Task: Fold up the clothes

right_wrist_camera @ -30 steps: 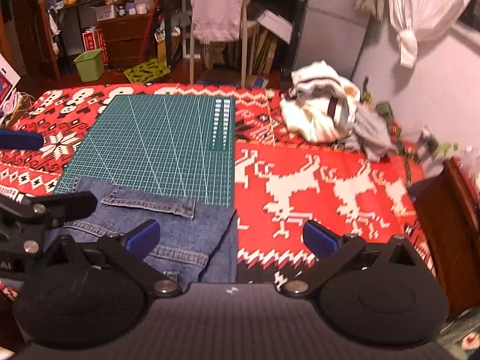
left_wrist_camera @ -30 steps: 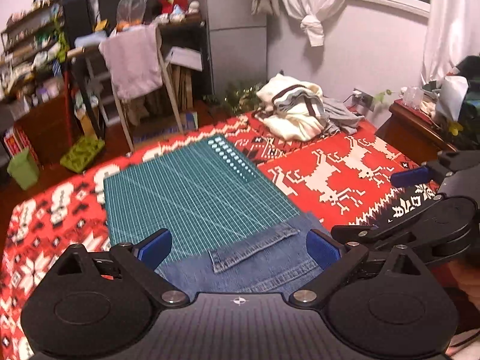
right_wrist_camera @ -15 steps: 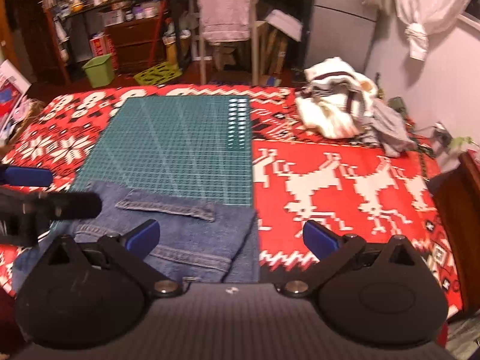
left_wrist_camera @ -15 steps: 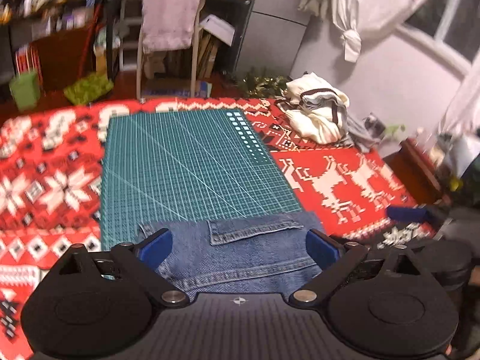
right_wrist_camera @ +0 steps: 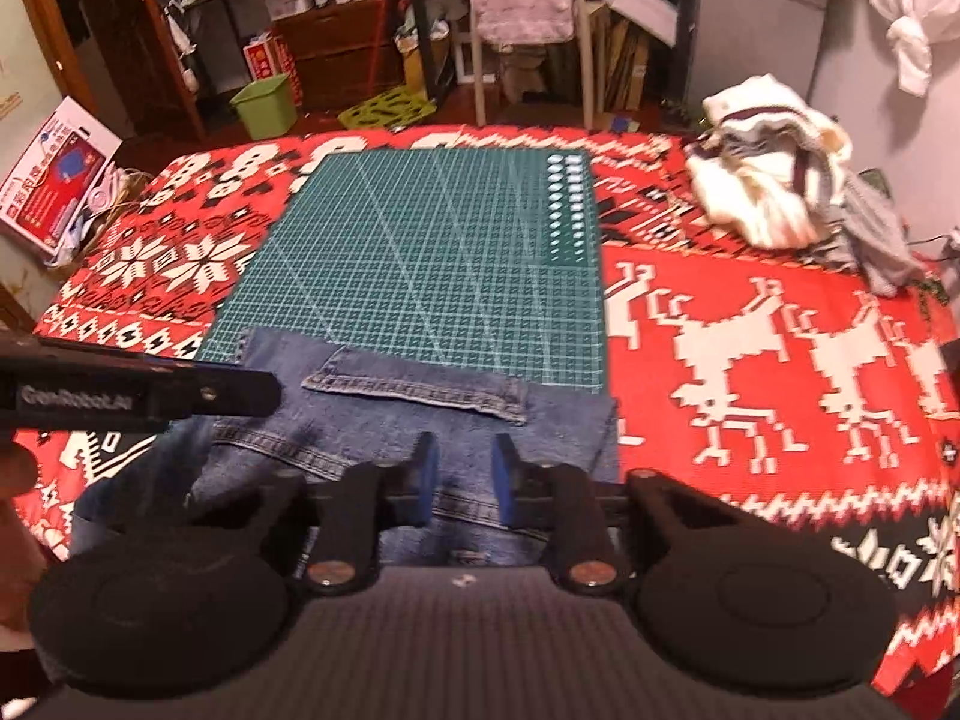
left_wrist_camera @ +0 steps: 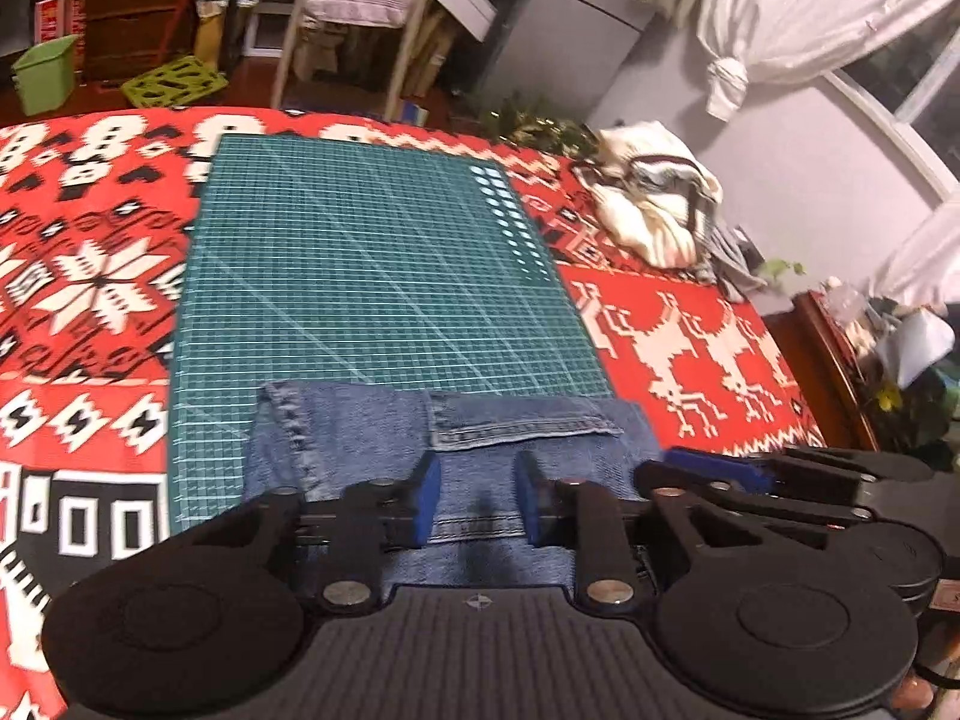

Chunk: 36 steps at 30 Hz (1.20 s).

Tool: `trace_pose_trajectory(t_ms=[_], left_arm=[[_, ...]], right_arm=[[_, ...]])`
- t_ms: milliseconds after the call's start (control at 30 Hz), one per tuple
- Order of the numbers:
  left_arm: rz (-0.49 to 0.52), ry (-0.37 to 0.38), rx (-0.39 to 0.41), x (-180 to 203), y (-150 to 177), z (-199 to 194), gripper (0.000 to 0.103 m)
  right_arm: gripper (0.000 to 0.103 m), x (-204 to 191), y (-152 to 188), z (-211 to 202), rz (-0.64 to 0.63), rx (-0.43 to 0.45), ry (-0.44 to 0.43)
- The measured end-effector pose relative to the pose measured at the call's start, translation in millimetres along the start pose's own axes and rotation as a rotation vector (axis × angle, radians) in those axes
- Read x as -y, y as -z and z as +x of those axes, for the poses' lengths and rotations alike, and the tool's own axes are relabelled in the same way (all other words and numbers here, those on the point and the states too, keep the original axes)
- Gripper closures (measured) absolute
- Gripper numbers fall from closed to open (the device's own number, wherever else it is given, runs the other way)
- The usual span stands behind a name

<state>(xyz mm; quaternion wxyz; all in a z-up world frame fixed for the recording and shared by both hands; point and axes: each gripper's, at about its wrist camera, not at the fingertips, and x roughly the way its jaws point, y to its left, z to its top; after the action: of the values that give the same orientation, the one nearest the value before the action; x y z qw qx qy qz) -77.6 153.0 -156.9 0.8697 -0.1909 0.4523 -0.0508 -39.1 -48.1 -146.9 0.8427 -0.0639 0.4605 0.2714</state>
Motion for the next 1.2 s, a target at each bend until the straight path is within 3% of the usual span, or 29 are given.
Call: trace_pose_trajectory(t_ms=[100, 267, 400, 600, 800, 1200], left_arm=[[0.016, 0.042, -0.024, 0.4, -2.3, 12.1, 0.1], [0.014, 0.09, -0.078, -5.7, 0.5, 36.5, 0.103], [0.032, 0.057, -0.107, -10.2, 10.6, 55.8, 0.1], [0.016, 0.09, -0.103, -19.9, 16.1, 53.9, 0.1], [0.001, 0.09, -0.093, -24.9, 15.7, 42.4, 0.1], [-0.02, 0.081, -0.064, -39.8, 23.0, 24.3, 0.1]], right_arm=[[0.101, -2.6, -5.3, 10.6, 0.016, -0.016, -0.049], [0.103, -8.4, -7.5, 37.2, 0.028, -0.071, -0.105], [0.103, -10.3, 5.5, 56.1, -0.001, -0.08, -0.095], [0.103, -2.5, 17.9, 49.9, -0.009, -0.064, -0.109], [0.103, 34.0, 15.4, 39.3, 0.088, -0.063, -0.072], [0.103, 63.8, 23.5, 32.9, 0.139, -0.061, -0.028]])
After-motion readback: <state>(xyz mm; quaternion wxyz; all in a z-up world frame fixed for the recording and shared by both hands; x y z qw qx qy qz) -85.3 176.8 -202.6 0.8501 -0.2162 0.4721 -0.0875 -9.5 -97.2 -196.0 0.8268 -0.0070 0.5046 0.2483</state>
